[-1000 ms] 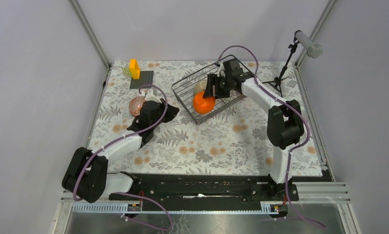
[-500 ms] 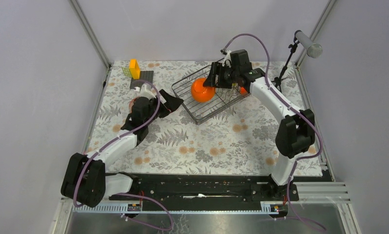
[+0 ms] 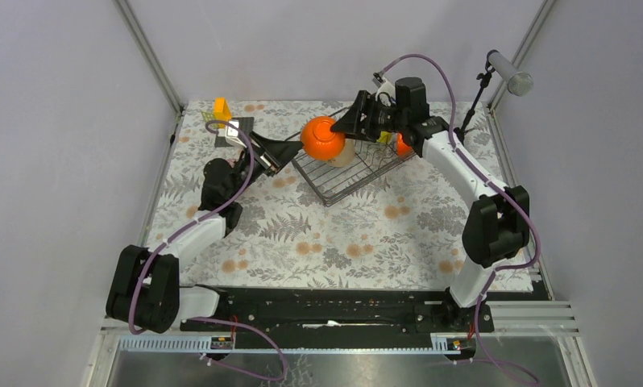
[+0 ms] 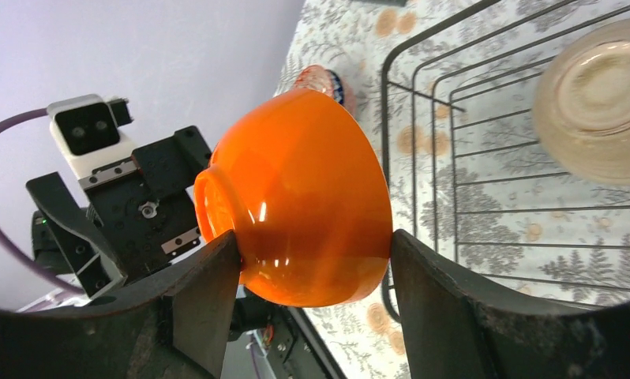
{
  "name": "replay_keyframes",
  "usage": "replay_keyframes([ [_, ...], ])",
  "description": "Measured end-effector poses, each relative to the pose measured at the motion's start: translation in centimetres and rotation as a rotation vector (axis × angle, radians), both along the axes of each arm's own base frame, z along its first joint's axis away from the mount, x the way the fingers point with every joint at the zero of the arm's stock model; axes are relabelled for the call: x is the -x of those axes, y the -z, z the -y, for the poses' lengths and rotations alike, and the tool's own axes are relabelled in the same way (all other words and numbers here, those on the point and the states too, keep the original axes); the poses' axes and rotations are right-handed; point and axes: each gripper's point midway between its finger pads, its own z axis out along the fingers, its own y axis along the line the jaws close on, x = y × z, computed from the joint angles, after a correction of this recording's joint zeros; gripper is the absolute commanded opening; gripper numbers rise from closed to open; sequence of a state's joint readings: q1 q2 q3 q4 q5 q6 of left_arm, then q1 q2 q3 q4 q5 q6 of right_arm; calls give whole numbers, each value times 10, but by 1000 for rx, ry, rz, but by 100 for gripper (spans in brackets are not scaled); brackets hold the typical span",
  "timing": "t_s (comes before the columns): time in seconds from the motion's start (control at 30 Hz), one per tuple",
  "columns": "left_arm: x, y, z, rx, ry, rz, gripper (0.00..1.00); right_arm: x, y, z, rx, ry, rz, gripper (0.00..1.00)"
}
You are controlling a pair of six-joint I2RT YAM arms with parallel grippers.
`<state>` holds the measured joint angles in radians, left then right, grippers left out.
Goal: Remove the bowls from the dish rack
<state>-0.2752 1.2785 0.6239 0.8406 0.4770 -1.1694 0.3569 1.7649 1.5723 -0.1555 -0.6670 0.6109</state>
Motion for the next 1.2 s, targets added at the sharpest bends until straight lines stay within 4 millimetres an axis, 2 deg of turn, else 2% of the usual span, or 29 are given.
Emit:
replay_keyframes([
  [0.2, 6, -12, 3, 38, 37, 18, 94, 12, -11, -6, -77, -41, -14, 53],
  [0.37, 5, -12, 3, 37, 38, 5, 91, 22, -32, -7, -130, -65, 19, 53],
  [0.53, 7, -18, 4, 59, 55, 12, 80, 29, -47, -11, -177, -110, 38, 53],
  [1.0, 20, -50, 10, 137, 139, 115, 51, 40, -53, -15, -231, -168, 21, 54],
  [1.07, 20, -51, 10, 140, 143, 118, 42, 41, -55, -16, -240, -179, 22, 56],
  [1.1, 21, -52, 10, 140, 145, 121, 34, 42, -56, -16, -243, -182, 23, 57],
  [1.2, 23, -53, 12, 141, 163, 118, 2, 43, -59, -17, -256, -194, 26, 65],
])
